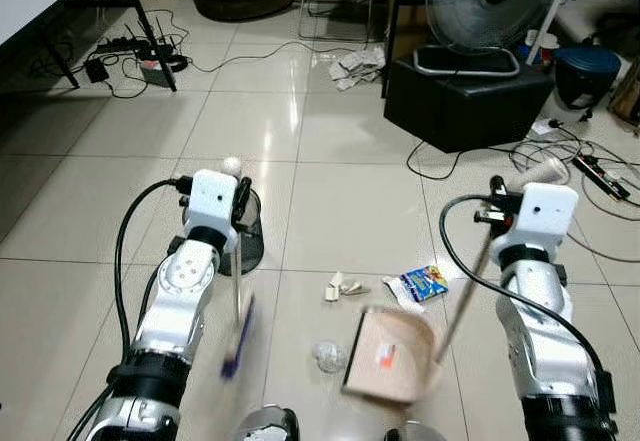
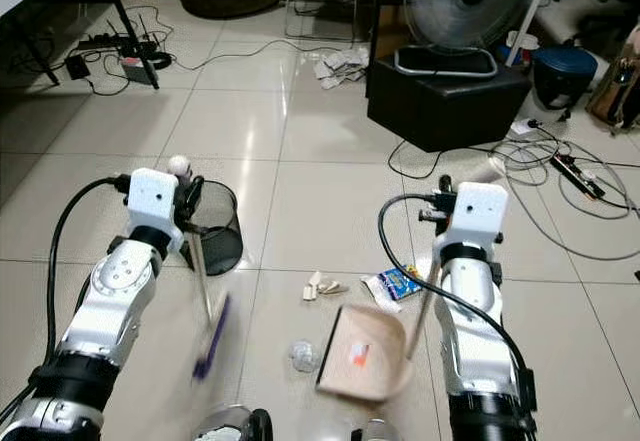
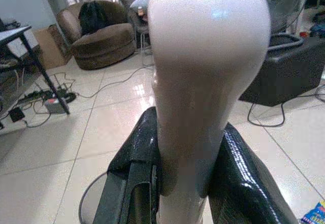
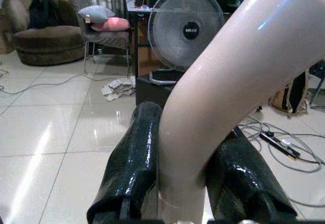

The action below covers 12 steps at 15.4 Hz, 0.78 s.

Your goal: Sweep floor

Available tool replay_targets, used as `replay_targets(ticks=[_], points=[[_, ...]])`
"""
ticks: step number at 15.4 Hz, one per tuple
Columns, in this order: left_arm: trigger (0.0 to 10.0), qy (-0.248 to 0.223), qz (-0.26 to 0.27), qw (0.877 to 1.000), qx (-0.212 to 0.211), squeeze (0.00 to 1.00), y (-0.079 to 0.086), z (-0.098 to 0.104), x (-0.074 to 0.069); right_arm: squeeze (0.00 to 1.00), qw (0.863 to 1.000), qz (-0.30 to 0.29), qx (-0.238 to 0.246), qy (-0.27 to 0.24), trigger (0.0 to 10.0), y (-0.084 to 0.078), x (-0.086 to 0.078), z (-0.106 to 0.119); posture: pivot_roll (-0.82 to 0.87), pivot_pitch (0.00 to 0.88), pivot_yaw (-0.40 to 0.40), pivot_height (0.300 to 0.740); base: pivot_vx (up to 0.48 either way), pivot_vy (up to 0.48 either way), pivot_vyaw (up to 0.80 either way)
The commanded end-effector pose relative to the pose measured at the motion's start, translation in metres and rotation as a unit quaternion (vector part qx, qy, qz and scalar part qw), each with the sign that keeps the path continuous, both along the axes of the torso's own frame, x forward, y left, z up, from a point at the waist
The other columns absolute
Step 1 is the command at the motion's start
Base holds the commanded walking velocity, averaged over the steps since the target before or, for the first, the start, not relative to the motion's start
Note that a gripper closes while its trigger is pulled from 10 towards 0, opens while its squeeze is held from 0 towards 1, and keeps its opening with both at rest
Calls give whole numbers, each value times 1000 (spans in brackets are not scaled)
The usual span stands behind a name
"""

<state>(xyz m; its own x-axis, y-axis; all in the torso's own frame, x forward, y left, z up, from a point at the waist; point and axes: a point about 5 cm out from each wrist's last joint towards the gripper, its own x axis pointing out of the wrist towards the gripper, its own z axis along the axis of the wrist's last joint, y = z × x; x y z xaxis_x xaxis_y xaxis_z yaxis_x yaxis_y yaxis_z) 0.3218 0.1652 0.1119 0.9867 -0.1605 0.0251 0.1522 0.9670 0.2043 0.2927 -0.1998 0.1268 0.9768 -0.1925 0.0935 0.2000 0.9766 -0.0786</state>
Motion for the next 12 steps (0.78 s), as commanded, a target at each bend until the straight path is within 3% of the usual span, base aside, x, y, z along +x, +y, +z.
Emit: replay_targets(ticks=[1, 7, 12], points=[[10000, -13, -10, 1000, 13, 0, -2, 5, 3, 0, 1000, 9, -19, -16, 10000, 3, 5, 6, 27, 132, 69, 740, 0, 0, 0], [10000, -12, -5, 1000, 6, 0, -2, 1, 2, 0, 997, 37, -61, -7, 10000, 20, 19, -5, 30, 178, 79, 740, 0, 0, 0], [10000, -5, -23, 1000, 3, 0, -15, -5, 0, 0, 994, 56, -89, -6, 10000, 35, 28, -14, 55, 237, 77, 740, 0, 0, 0]])
